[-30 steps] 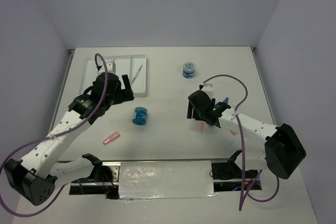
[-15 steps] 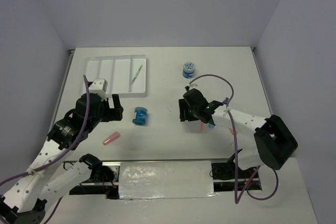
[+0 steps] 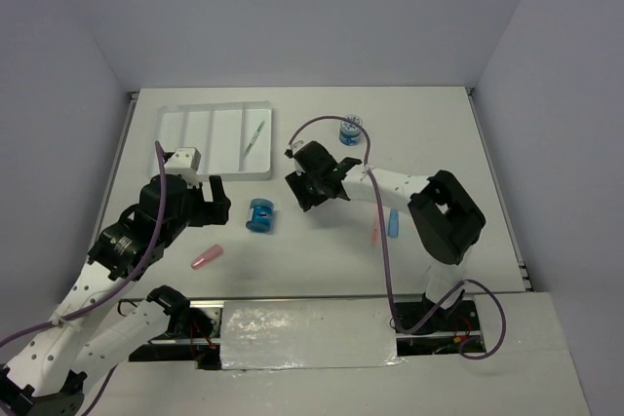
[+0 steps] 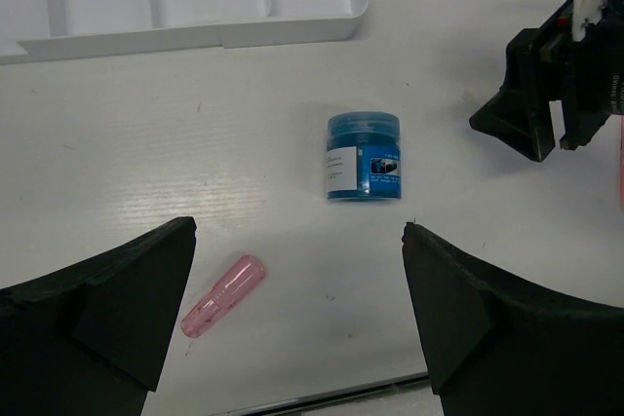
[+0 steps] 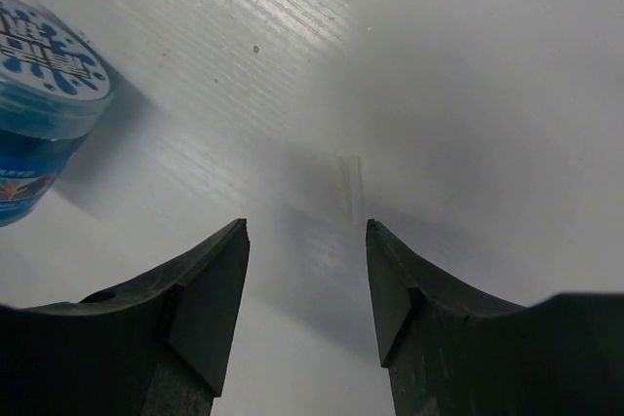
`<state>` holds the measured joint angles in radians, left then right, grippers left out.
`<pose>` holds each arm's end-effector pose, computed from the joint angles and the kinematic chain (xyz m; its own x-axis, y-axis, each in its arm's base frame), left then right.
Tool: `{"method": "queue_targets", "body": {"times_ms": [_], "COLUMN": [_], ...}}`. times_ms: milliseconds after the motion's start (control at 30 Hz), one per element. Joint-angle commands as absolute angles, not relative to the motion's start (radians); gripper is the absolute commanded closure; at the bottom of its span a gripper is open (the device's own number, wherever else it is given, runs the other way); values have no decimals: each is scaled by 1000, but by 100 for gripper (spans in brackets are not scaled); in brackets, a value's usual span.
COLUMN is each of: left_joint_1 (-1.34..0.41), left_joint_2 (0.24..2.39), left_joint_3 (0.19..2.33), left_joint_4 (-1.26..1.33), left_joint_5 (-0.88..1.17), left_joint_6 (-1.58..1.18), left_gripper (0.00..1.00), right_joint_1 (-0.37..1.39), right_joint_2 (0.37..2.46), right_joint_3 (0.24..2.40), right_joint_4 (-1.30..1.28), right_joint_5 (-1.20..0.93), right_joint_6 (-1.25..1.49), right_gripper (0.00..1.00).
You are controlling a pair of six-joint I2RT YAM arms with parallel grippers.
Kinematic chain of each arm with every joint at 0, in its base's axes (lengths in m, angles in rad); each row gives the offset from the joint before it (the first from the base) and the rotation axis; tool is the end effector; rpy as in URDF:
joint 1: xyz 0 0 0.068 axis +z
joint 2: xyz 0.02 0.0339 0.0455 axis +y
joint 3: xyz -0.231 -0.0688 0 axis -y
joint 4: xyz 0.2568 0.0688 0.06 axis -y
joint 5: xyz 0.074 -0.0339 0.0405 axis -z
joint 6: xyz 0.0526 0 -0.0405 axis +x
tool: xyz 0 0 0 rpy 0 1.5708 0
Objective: Sort the stationery into containers
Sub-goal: Pick up the pen cap from the center of the board.
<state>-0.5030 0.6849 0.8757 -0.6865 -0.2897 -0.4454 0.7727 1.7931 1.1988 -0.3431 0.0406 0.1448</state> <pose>0.1748 -0.0790 0.3081 -0.4803 -0.2070 -0.8524 0.0387 0.9658 -0.2563 0.2823 0.2723 0.1427 -0.6693 -0.4511 -0.5904 -0.5899 0.8057 0.0530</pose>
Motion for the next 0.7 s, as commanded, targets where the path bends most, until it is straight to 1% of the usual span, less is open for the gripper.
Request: {"method": "queue_targets", "body": {"times_ms": [0,67,267,500,667], "left_joint_1": [-508,-508,-508,-508,-508], "left_joint_2": [687,684,696,698,701], "left_joint_3": [879,880,879,879,879], "left_joint_4": [-646,-643,-641,-640,-638], "left_joint_5": [-270,-267,-253,-253,-247], "left_joint_6": [-422,-422,-416,-416,-414], "left_gripper": [1,1,1,1,1], "right_joint_1": [772,772,772,761,755], "right_joint_2": [1853,1868,1871,1963,1977], "right_joint_3": [1266,1273,1284,1351,1365], "right_joint_4": [-408,-403,-400,-449,-445], "right_joint_5": [38,35,28,38,46], "right_joint_6": [60,52,41,15,25], "right_gripper": [42,45,46,50,56]}}
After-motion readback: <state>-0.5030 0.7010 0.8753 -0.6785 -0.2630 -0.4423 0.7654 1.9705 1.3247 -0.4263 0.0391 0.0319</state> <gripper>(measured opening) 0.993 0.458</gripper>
